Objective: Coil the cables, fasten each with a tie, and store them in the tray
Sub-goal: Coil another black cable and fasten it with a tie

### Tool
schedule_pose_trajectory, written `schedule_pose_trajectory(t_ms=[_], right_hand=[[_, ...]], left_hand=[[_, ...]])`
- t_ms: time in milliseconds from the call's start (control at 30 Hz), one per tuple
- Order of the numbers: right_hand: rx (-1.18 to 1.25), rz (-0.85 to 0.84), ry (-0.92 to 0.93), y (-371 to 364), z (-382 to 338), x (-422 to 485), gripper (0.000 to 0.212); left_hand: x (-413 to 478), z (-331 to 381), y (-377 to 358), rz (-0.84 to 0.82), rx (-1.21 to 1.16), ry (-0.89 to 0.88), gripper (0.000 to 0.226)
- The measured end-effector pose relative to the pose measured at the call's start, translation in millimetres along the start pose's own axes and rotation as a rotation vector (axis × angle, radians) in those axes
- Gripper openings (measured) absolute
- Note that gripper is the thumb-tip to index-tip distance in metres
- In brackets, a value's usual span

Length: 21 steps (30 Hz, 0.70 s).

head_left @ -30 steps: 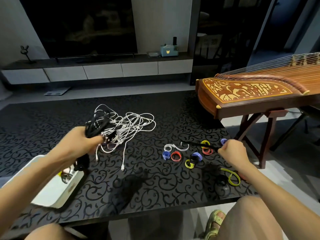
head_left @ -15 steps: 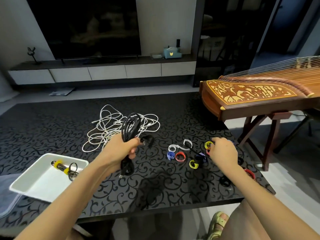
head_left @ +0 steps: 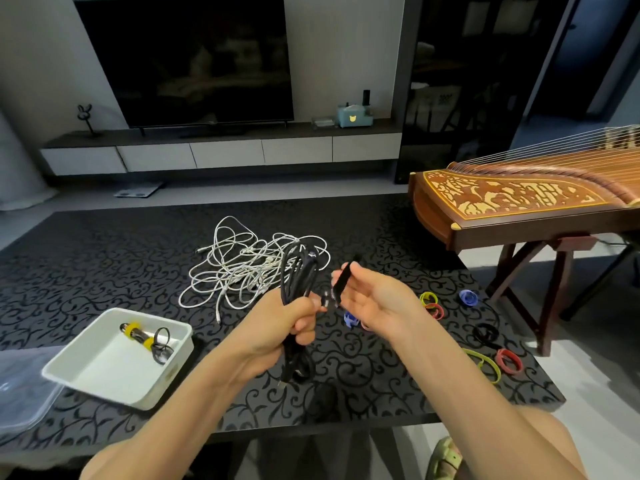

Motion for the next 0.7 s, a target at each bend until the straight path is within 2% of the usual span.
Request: schedule_pose_trajectory(t_ms=[67,167,200,267,333,400,467,500,567,700], right_hand=[[0.035,0.012,0.068,-2.6,-5.7,4.2,0.016],[0.062,-0.017,0.21,-7.7,-17.9,3.7,0.022],[-0.011,-0.011,0.258,-6.8,-21.0,2.6,0.022],[-0.263,0.023,0.314,-0.1,-23.6,-1.3,0.016],[-0.525,0.046,0.312,7.1,-17.8,-6.2,0.013],[-0.692,0.042,0.318,11.2,-8.0,-9.7,0.014],[-0.741,0.028,0.327,10.3,0.5,-12.1,0.017],[-0.733,0.027,0.323,9.2,3.9,-12.7,0.018],[-0.712,0.031,0.306,6.3,10.0,-13.2,0.018],[-0.701,-0.003,0.282,0.4,21.6,-15.2,0.019]], left_hand=[[-3.1,-4.4,4.5,0.01,0.019,0.029,0.023],[-6.3,-9.4,12.1,-0.04,-0.057,0.064,0.009],[-7.5,-9.1,13.8,-0.079,-0.143,0.079,0.005],[-8.6,-9.2,18.3,-0.154,-0.367,0.14,0.031],[-9.9,-5.5,20.3,-0.243,-0.457,0.151,0.039],[-9.9,-1.9,20.6,-0.291,-0.366,0.15,0.056],[-5.9,-1.9,18.7,-0.212,-0.263,0.157,0.077],[-4.1,-2.2,17.1,-0.14,-0.21,0.163,0.08],[-3.1,-0.9,13.0,-0.022,-0.08,0.147,0.073],[-5.8,2.2,8.6,0.077,0.097,0.085,0.058]])
Point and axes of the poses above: each hand's wrist, its own x-axis towards the middle knuckle, its own y-axis out of the back of the hand, z = x × y, the point moved 2 cm from there along x, towards the middle knuckle, and after that the axes turned 6 degrees about -z, right-handed, at the moved point
